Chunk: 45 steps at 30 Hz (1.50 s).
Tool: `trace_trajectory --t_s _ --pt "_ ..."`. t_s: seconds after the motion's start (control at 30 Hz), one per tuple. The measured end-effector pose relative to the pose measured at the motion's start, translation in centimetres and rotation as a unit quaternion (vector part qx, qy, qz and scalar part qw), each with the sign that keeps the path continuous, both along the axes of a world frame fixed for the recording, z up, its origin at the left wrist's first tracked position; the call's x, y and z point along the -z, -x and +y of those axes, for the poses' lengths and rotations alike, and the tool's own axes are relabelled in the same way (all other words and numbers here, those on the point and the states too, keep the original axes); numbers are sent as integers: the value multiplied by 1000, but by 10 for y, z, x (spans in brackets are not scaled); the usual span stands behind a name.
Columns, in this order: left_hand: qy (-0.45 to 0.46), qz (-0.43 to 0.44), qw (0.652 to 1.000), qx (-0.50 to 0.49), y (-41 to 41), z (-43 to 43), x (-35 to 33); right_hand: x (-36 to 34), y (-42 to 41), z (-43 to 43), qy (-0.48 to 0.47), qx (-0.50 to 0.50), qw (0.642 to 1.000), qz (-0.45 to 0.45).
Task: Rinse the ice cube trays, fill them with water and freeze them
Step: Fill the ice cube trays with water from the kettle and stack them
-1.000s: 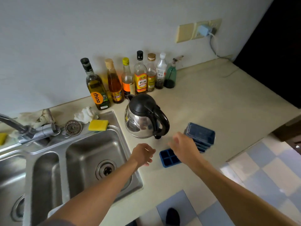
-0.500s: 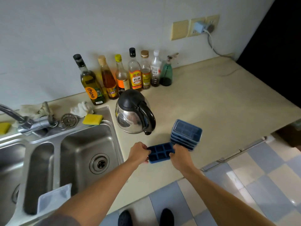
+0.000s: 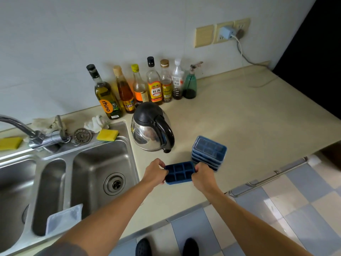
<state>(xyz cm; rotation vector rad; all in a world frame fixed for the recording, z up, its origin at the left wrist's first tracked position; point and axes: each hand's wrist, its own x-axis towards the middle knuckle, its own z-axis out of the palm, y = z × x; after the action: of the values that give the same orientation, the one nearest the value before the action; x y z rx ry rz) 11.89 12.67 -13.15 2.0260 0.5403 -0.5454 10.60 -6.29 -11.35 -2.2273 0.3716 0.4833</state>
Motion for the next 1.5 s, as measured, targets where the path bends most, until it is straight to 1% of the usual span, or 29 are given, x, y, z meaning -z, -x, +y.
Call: trace_trajectory --t_s 0.13,0.23,0.37,0.47,0.57,0.73,0.9,1.07,1.23,1.33,1.4,1.5 --pt "16 -17 999 -29 2 11 -8 -8 1 14 7 -17 998 -64" --pt "24 -28 998 -57 3 34 -14 -16 -2 36 -7 -31 995 -96" --pt "27 -38 995 -93 6 93 -13 -20 -7 89 -57 -64 992 -98" --pt "42 -13 990 -134 9 155 -4 -12 -11 145 -55 -119 986 -104" --pt "42 18 988 -149 13 222 12 8 -15 207 -75 -141 985 -62" --pt "35 80 985 -146 9 293 49 62 -25 285 -95 -129 984 78" --pt "35 140 987 -66 1 310 91 117 -34 311 -94 -63 980 162" --pt "16 147 988 -38 -7 312 129 149 -34 319 -94 -36 973 209" --pt "-13 166 986 -21 -16 312 145 161 -33 323 -91 -77 973 199" --pt "-18 173 985 -11 -15 312 145 149 -33 321 -90 -78 974 192" --pt "-27 164 986 -13 -12 312 141 134 -33 316 -100 -67 978 170" --pt "-37 121 990 -62 -12 307 126 99 -33 298 -103 -57 988 99"
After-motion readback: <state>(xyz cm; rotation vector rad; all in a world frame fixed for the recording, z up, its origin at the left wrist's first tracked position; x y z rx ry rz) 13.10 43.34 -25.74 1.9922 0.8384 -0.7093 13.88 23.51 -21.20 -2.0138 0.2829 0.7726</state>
